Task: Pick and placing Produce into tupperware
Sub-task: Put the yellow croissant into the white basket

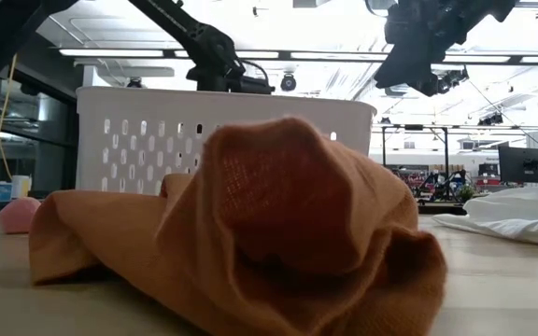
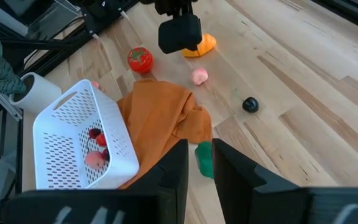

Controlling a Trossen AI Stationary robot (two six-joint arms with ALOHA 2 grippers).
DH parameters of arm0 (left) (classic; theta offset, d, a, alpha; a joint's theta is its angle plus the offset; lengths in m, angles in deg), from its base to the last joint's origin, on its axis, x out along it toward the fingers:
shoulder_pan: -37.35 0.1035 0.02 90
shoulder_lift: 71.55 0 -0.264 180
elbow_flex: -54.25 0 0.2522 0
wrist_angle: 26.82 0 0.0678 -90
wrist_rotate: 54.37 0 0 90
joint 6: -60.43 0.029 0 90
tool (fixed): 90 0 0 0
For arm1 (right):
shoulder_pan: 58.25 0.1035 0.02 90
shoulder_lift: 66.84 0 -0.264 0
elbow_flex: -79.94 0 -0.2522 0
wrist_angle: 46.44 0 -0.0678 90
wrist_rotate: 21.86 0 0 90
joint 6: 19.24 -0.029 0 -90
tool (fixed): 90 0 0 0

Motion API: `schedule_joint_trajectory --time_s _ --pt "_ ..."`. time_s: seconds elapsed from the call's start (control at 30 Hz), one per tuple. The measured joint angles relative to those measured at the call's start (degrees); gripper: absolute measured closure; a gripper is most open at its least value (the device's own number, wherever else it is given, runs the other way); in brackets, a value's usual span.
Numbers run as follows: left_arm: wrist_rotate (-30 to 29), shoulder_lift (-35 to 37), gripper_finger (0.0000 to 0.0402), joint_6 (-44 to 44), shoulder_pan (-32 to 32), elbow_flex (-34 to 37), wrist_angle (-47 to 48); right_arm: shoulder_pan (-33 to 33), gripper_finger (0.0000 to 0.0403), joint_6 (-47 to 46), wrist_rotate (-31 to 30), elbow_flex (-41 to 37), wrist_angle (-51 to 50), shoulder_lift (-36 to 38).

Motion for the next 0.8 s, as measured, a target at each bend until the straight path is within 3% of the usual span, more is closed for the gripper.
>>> schedule_joint_trajectory --time_s 0.8 --pt "0.4 -2.6 0.0126 0.3 0.0 0.0 -2.8 0.0 0.034 0.4 0.1 0.0 0.0 0.0"
